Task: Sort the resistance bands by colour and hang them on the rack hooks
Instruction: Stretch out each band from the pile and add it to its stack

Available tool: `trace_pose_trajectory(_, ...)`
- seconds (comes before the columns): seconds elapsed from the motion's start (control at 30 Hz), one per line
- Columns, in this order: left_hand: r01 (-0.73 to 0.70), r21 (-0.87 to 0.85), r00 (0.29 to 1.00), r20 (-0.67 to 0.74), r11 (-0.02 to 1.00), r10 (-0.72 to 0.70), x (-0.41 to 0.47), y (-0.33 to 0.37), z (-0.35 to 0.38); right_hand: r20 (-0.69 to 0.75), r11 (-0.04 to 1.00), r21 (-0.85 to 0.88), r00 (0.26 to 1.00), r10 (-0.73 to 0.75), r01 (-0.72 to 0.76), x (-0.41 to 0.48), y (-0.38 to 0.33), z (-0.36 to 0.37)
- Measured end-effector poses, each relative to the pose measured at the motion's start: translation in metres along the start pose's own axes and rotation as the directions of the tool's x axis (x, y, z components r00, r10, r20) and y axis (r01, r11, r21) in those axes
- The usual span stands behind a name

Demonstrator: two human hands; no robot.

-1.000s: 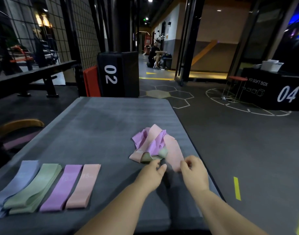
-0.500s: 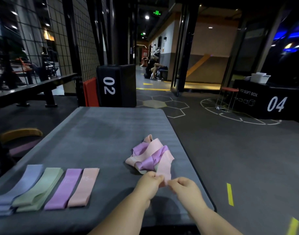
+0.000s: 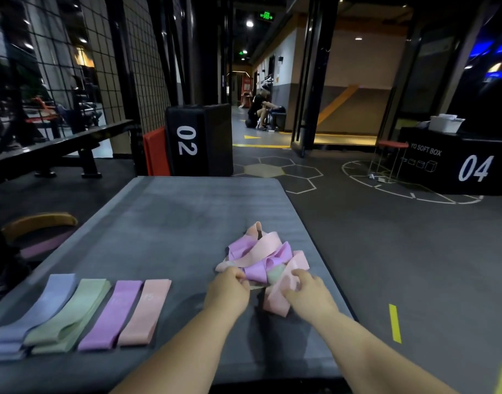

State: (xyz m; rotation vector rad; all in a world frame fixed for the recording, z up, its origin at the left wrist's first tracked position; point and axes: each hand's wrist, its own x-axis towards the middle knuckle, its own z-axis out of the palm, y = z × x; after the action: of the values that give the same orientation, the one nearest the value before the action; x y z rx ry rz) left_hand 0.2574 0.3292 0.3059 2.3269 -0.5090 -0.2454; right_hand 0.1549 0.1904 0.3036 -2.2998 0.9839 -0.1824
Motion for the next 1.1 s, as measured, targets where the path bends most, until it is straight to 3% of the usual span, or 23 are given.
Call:
trace_pose_trajectory(0.13, 0.003, 0.112, 0.999, -0.053, 0.994, 0.003, 0.03, -0.004, -0.004, 0.018, 0.989, -0.123, 0.997, -0.077, 0.078, 0.019, -0.005, 0.022)
trace_pose_trajectory(0.3, 0.045, 0.278, 0.999, -0.013, 0.96, -0.043, 0.061, -0.002, 0.0, 0.043, 0.955, -0.273, 0.993, -0.108, 0.116, 0.044, -0.011, 0.05)
trace_pose_trajectory(0.43, 0.12, 0.272, 0.989, 0.049, 0.955, -0.138, 0.087, -0.012, 0.012, 0.036, 0.923, -0.351, 0.987, -0.159, 0.161, 0.07, -0.007, 0.058)
trace_pose_trajectory(0.57, 0.156, 0.28, 0.986, 0.012, 0.947, -0.166, 0.104, -0.023, 0.013, 0.055, 0.866, -0.452, 0.976, -0.21, 0.212, 0.096, -0.004, 0.055)
trace_pose_trajectory(0.73, 0.168, 0.017, 0.984, -0.062, 0.986, -0.166, 0.12, -0.032, -0.004, 0.084, 0.867, -0.426, 0.966, -0.246, 0.258, 0.114, 0.001, 0.054)
trace_pose_trajectory(0.9, 0.161, -0.296, 0.951, -0.211, 0.942, -0.228, 0.127, -0.037, -0.027, 0.101, 0.886, -0.379, 0.964, -0.248, 0.267, 0.118, 0.008, 0.039)
trace_pose_trajectory(1.1, 0.17, -0.232, 0.943, -0.245, 0.958, -0.227, 0.107, -0.046, -0.046, 0.074, 0.898, -0.394, 0.98, -0.182, 0.197, 0.11, 0.006, 0.019)
